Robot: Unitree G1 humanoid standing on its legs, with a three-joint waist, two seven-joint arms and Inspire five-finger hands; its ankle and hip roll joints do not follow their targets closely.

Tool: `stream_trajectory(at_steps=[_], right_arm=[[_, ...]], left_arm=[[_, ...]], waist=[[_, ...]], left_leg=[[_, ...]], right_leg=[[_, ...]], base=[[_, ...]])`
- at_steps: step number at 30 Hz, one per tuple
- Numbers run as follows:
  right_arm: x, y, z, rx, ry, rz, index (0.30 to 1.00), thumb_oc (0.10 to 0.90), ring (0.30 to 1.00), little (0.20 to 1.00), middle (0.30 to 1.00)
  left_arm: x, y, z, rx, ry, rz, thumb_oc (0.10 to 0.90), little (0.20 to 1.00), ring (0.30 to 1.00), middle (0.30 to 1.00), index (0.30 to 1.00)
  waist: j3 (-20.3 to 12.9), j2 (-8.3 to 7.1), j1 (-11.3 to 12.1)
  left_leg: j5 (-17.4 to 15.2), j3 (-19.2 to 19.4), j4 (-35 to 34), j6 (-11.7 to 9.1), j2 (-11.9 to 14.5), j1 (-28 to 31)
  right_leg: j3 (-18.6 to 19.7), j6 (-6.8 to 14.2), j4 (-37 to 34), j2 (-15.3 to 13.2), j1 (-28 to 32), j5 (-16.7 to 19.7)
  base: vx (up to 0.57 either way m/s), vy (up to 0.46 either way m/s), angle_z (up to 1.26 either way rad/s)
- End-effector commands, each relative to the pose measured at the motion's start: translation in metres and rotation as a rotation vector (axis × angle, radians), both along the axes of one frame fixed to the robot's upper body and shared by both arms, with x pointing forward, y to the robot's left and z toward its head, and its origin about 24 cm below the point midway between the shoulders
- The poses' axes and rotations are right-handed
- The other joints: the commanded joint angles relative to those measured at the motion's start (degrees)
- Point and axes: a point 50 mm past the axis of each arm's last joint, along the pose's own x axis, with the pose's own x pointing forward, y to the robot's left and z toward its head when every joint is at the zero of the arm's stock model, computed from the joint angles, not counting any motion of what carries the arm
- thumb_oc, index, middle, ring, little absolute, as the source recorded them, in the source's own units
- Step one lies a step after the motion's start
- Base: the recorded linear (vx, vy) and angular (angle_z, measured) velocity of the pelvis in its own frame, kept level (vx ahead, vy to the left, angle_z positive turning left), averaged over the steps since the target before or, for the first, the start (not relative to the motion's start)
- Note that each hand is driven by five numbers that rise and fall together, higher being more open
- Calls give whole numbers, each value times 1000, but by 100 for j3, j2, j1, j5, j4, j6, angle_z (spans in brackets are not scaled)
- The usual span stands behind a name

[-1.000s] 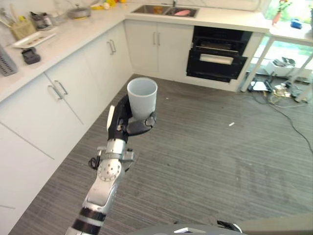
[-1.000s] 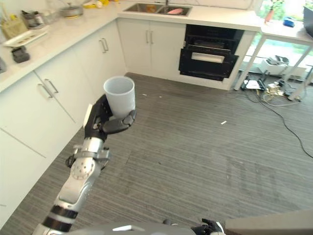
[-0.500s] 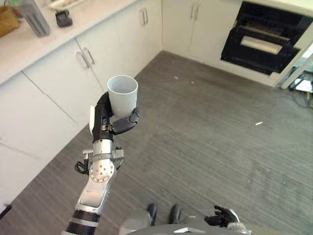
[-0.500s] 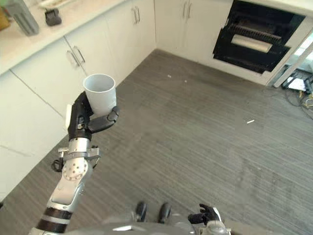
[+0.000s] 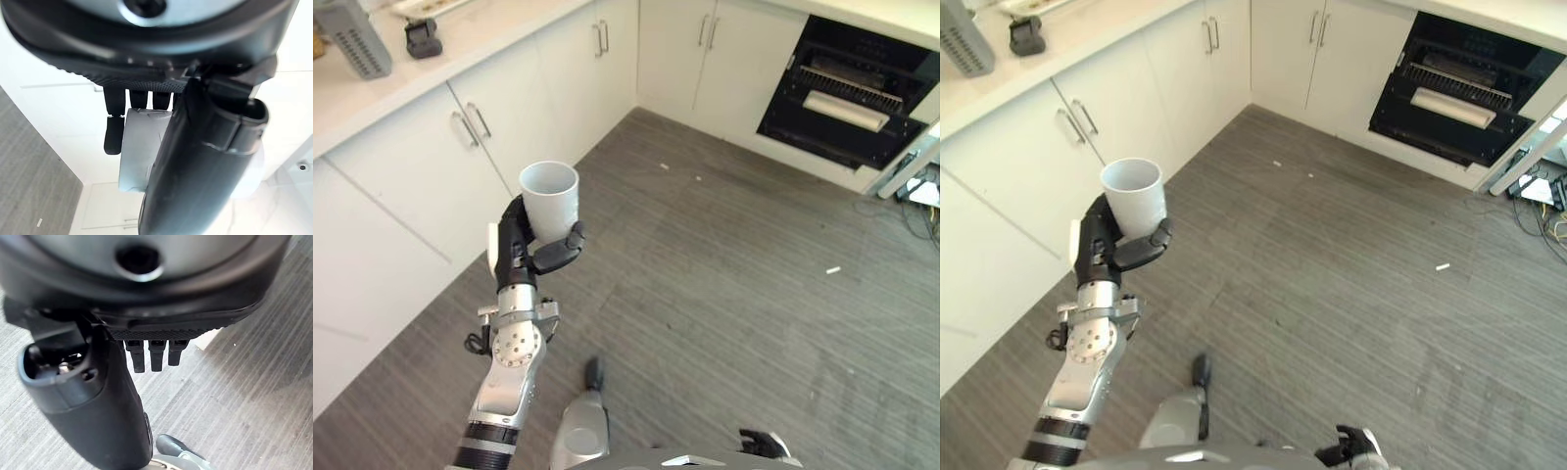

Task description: Place the dishes in the dishwasher.

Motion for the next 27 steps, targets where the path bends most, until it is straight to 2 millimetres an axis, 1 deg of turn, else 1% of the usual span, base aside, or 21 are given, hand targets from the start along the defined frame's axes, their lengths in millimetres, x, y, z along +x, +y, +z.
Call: stream_trajectory(at_steps=[1,2,3,4,6,7,8,9,10,11,12,14,16,19,20,21,22,23,24,25,27], right_arm=[[9,22,-1,60,-66,-37,900,800,900,900,900],[10,24,-1,64,-74,-38,900,800,900,900,900],[16,26,1,65,-97,-35,900,800,900,900,900],[18,26,1,65,-105,-27,900,800,900,900,900],[21,31,2,84,-128,-35,900,800,900,900,900],[22,31,2,93,-137,-50,900,800,900,900,900],[21,29,2,93,-131,-58,900,800,900,900,900],[19,29,2,95,-128,-66,900,800,900,900,900],[19,29,2,95,-128,-66,900,800,900,900,900],[14,26,1,92,-119,-76,900,800,900,900,900],[12,25,1,88,-113,-83,900,800,900,900,900],[3,20,-1,70,-84,-102,900,800,900,900,900],[-13,21,-4,61,-12,-89,900,800,900,900,900],[-18,20,-5,53,1,-78,900,800,900,900,900],[-15,17,-4,51,-5,-81,900,800,900,900,900],[-15,12,-3,39,-11,-88,900,800,900,900,900],[-15,8,-2,31,-12,-94,900,800,900,900,900],[-11,5,-1,25,-29,-104,900,800,900,900,900],[-4,2,0,17,-49,-107,900,800,900,900,900],[5,-2,3,7,-72,-102,900,800,900,900,900],[16,-1,5,7,-106,-100,900,800,900,900,900]], left_arm=[[-3,-5,79,148,-382,-96,400,300,300,300,300],[-3,-5,80,167,-380,-106,400,300,300,300,300],[-2,-4,82,193,-379,-109,400,300,300,300,300],[-3,-3,78,205,-362,-105,400,300,300,300,300],[-2,-5,74,191,-346,-115,400,300,300,300,300],[-2,-6,73,176,-343,-119,400,300,300,300,300],[-2,-7,72,179,-340,-129,400,300,300,300,300],[-2,-8,72,176,-337,-138,400,300,300,300,300],[-2,-7,72,176,-336,-138,400,300,300,300,300],[-2,-8,69,173,-327,-147,400,300,300,300,300],[-2,-8,68,169,-324,-149,400,300,300,300,300],[1,-10,64,166,-300,-161,400,300,300,300,300],[1,-16,59,181,-280,-187,400,300,300,300,300],[1,-16,56,179,-268,-185,400,300,300,300,300],[1,-16,55,164,-268,-181,400,300,300,300,300],[0,-17,55,147,-269,-184,400,300,300,300,300],[-2,-17,55,135,-267,-192,400,300,300,300,300],[-2,-17,56,115,-273,-200,400,300,300,300,300],[-2,-19,57,105,-280,-214,400,300,300,300,300],[-2,-20,59,109,-282,-226,400,300,300,300,300],[-2,-20,57,100,-271,-228,400,300,300,300,300]], waist=[[-488,-238,-276],[-449,-153,-379],[-411,-89,-499],[-345,-7,-585],[-299,52,-812],[-216,94,-955],[-176,98,-1026],[-152,110,-1086],[-154,121,-1110],[-151,17,-1204],[-191,-20,-1284],[-226,-50,-1419],[-332,-48,-1484],[-387,-67,-1479],[-452,-8,-1484],[-429,37,-1507],[-417,18,-1505],[-362,-57,-1482],[-227,-177,-1346],[-128,-273,-1227],[-60,-317,-1103]], left_leg=[[-327,109,-95,-157,-152,-55],[-464,127,-123,-47,-175,183],[-622,159,-162,40,-181,407],[-749,125,-187,107,-184,568],[-958,8,-207,128,-240,860],[-1082,-69,-207,111,-262,1041],[-1158,-156,-207,74,-305,1159],[-1160,-213,-207,36,-318,1193],[-1186,-239,-207,25,-304,1208],[-1376,-337,-207,-47,-418,1380],[-1471,-428,-207,-116,-447,1498],[-1682,-502,-207,-230,-397,1712],[-1952,-683,-207,-279,-320,2127],[-2036,-676,-207,-269,-322,2322],[-1934,-728,420,-347,-265,2357],[-1744,-683,1334,-544,-226,2157],[-1332,-564,2186,-754,-52,1861],[-906,-449,3065,-927,99,1454],[-739,-457,3935,-1011,4,1012],[-778,-552,4403,-959,-220,757],[-925,-377,4152,-806,-117,320]], right_leg=[[-91,817,1597,-1458,129,2374],[-79,821,2170,-1528,-96,2652],[-57,811,2573,-1537,-276,2744],[-1,798,2820,-1480,-554,2656],[247,673,3000,-948,-1060,2070],[171,551,2785,-577,-1523,1589],[37,543,2465,-479,-1749,1393],[-62,473,2043,-343,-1907,1362],[-91,469,2014,-332,-1868,1340],[-260,403,975,-314,-2019,1238],[-458,391,180,-273,-2015,1397],[-595,431,-861,-193,-2058,1660],[-620,401,-950,-263,-2092,1841],[-572,334,-949,-251,-1946,1908],[-487,158,-903,-100,-1705,1822],[-428,35,-896,-28,-1544,1736],[-427,-94,-959,26,-1334,1629],[-388,-186,-1040,19,-1121,1540],[-305,-272,-1131,-33,-875,1480],[-185,-336,-1196,-64,-719,1420],[-25,-304,-1396,-60,-405,1379]], base=[[391,400,-22],[436,422,0],[453,382,16],[495,309,22],[514,210,26],[522,152,7],[476,114,0],[297,36,15],[385,-22,51],[435,-72,60],[584,-88,49],[518,-62,87],[613,-121,134],[298,-68,20],[390,-136,-28],[527,-228,-42],[337,-237,-63],[323,-259,-42],[301,-218,-26],[312,-166,-31],[403,-36,-92]])
